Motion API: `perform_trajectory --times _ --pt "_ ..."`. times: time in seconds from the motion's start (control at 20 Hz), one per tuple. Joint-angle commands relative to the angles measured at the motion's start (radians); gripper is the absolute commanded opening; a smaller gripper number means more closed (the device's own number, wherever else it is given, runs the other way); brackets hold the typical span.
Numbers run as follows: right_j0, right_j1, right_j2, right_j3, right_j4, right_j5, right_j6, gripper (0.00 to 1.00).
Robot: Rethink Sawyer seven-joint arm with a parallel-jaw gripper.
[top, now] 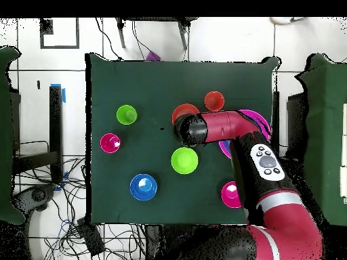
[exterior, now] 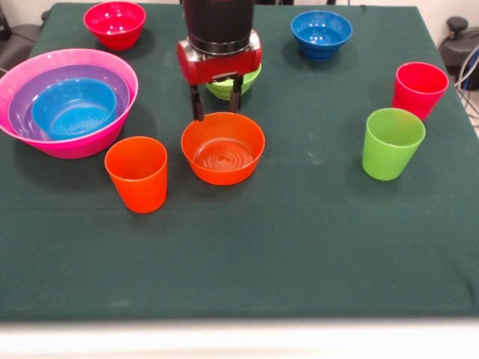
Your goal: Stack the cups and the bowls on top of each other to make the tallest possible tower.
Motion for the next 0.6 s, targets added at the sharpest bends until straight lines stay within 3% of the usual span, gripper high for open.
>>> perform_trajectory --times 0.05,0.6 --pt "0.049 0.061 -0.041 -0.064 -0.019 -0.066 0.126 1.00" --pt "0.079 0.083 -0.065 -0.073 -0.002 -0.092 0.139 1.00"
